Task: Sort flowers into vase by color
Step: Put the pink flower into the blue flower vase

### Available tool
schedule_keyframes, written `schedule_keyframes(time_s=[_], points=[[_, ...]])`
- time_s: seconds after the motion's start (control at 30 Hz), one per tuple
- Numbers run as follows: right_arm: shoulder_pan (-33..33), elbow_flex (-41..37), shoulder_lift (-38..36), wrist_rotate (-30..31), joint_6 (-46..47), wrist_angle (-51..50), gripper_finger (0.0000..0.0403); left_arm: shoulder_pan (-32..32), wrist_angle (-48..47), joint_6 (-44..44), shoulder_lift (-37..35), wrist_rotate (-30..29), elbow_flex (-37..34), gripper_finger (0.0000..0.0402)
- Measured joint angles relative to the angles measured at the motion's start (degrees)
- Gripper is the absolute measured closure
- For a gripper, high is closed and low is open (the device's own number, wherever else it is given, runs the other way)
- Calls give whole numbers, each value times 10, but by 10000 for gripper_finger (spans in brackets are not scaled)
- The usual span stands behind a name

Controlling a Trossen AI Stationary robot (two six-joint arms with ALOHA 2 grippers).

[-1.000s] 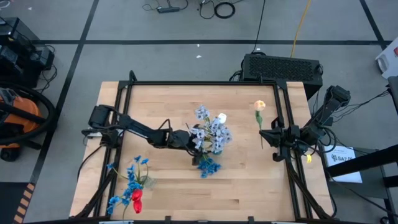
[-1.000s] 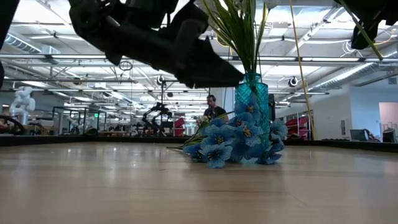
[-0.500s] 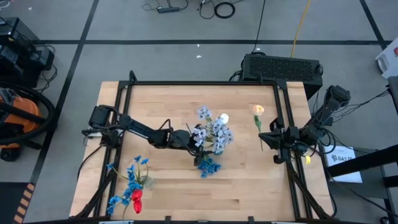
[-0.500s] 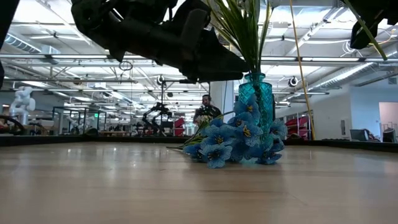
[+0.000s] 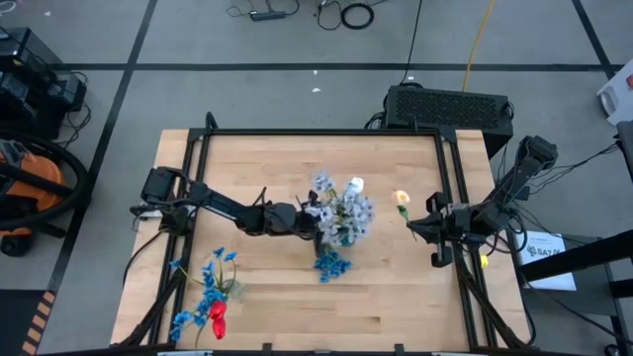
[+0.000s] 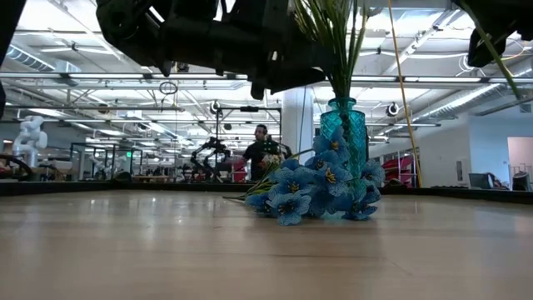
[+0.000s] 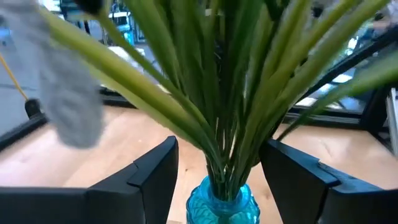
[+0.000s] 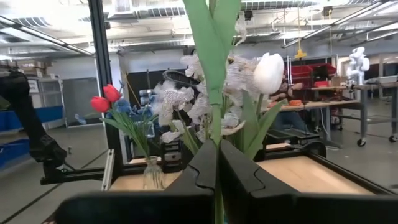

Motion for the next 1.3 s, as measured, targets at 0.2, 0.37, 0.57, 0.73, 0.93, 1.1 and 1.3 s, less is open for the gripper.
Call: schedule_keyframes(time_s=[0.2, 0.37, 0.57, 0.73, 0.93, 1.1, 1.3], points=[[-11, 0, 11, 0, 3, -1, 403, 0, -3, -26, 0, 2, 0, 171], [-16, 0, 21, -1, 16, -1, 403, -1, -21, -26, 0, 9, 0, 171], [-16, 0, 22, -12, 19, -1, 403, -2, -40, -26, 0, 30, 0, 171], [-16, 0, 22, -12, 19, -1, 403, -5, -46, -25, 2, 31, 16, 171], [-16, 0, 22, -12, 20, 1, 403, -3, -96, -23, 26, 31, 53, 171], [-16, 0, 22, -12, 33, 1, 403, 4, -95, -21, 36, 31, 69, 171], [-16, 0, 22, -12, 34, 0, 403, 12, -92, -20, 36, 30, 83, 171]])
